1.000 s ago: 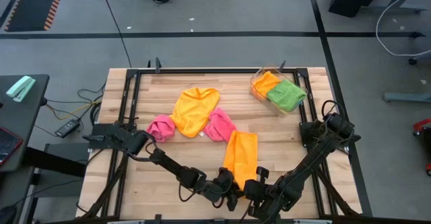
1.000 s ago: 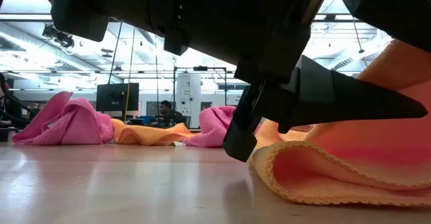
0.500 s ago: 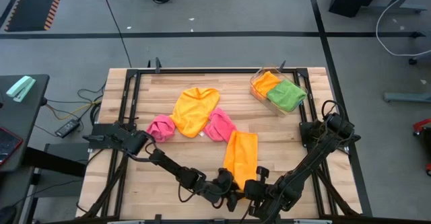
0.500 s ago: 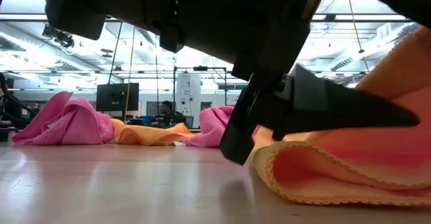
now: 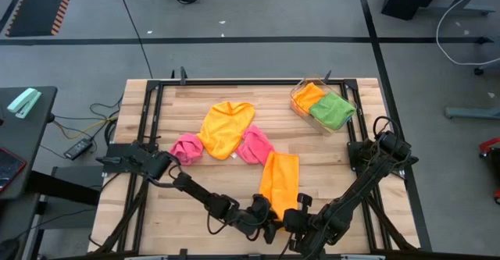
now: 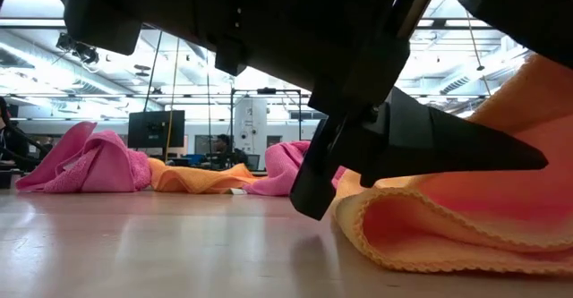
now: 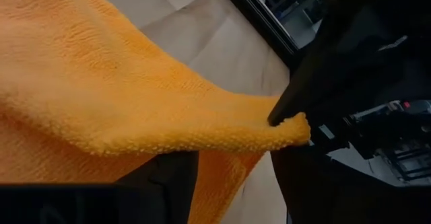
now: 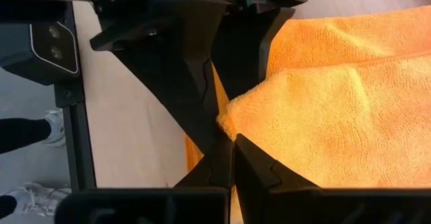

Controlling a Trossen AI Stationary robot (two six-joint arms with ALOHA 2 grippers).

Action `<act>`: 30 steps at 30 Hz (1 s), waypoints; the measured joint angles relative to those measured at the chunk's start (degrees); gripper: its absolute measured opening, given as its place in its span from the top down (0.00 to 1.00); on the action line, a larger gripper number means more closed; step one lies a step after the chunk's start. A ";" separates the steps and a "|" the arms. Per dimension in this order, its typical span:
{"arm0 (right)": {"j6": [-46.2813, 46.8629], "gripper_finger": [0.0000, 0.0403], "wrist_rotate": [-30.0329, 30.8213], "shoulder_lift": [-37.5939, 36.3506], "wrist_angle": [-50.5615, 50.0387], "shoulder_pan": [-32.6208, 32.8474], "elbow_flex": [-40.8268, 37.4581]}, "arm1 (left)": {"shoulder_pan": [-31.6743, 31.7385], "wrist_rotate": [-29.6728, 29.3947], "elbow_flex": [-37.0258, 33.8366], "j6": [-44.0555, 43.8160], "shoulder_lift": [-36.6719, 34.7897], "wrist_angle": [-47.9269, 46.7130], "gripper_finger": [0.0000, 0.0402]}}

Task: Fold microfiber towels
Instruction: Fold the bottom orange towel

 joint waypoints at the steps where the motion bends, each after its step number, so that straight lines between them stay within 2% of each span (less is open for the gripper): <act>1: 0.00 0.97 -0.03 0.00 0.00 -0.02 0.00 | -0.10 -0.02 0.00 0.02 0.00 0.05 0.51; 6: -0.02 0.97 -0.05 0.00 0.51 0.00 0.00 | 0.02 -0.66 0.00 -0.59 0.00 0.08 0.43; 10: -0.04 0.97 -0.05 0.00 0.30 0.00 0.00 | 0.45 -0.73 0.00 -0.60 0.00 0.02 0.43; 19: -0.07 0.97 -0.55 0.07 0.45 -0.02 -0.04 | 0.45 -0.80 0.04 -0.44 -0.02 0.23 0.67; 27: -0.47 0.97 -2.13 0.07 0.87 0.06 -0.02 | 0.62 -1.60 0.02 -0.17 -0.02 0.05 0.97; 30: -0.48 0.97 -2.03 0.07 0.76 0.04 -0.02 | 0.28 -1.17 0.02 1.99 -0.02 1.74 0.98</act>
